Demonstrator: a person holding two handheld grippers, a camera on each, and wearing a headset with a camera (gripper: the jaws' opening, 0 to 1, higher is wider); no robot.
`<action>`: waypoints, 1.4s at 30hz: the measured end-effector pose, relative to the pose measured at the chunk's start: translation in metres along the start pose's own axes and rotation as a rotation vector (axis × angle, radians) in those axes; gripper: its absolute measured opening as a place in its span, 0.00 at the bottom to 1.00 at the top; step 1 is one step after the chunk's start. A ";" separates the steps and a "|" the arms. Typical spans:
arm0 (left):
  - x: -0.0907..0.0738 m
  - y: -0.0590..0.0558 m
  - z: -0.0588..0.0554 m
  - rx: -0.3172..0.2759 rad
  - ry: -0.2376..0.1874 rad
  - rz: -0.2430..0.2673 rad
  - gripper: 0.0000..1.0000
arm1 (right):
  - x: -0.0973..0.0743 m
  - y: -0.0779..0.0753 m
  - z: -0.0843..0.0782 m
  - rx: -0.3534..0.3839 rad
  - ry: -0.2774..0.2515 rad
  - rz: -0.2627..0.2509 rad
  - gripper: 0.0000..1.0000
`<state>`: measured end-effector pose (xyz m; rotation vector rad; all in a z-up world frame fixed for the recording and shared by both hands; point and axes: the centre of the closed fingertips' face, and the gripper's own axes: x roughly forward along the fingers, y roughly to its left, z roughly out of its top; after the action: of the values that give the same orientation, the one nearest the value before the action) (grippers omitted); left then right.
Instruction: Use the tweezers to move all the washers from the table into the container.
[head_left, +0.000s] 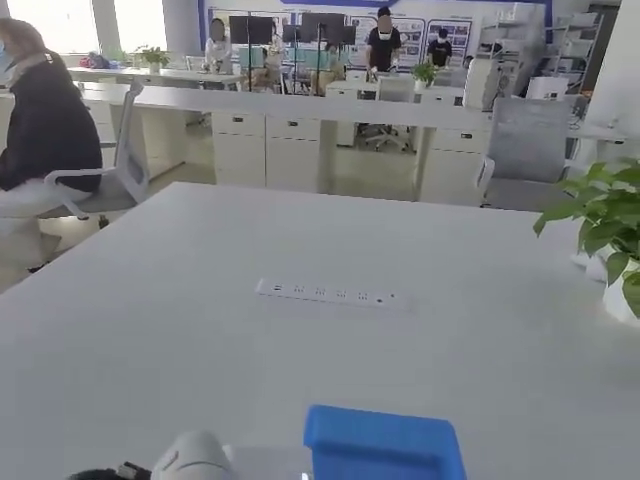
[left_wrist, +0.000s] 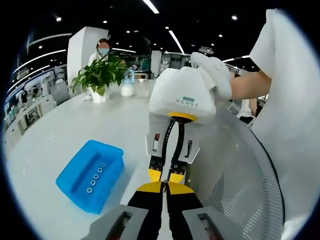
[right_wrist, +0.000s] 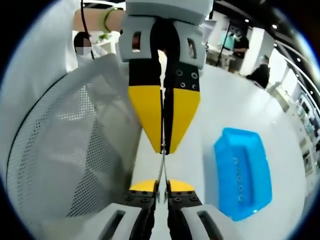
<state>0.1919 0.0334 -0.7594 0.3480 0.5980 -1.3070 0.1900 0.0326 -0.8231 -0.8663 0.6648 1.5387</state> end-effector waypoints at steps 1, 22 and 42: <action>0.001 0.002 -0.002 0.011 0.008 0.003 0.00 | 0.001 -0.001 -0.002 0.006 0.000 -0.005 0.05; 0.011 0.027 -0.070 0.092 0.356 -0.023 0.00 | -0.078 -0.030 -0.031 0.491 -0.396 -0.463 0.54; 0.019 0.033 -0.101 0.096 0.646 -0.037 0.00 | -0.204 -0.041 -0.070 0.584 -0.597 -0.913 0.86</action>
<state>0.2054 0.0829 -0.8548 0.8573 1.0861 -1.2544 0.2482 -0.1335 -0.6911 -0.1621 0.1830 0.6377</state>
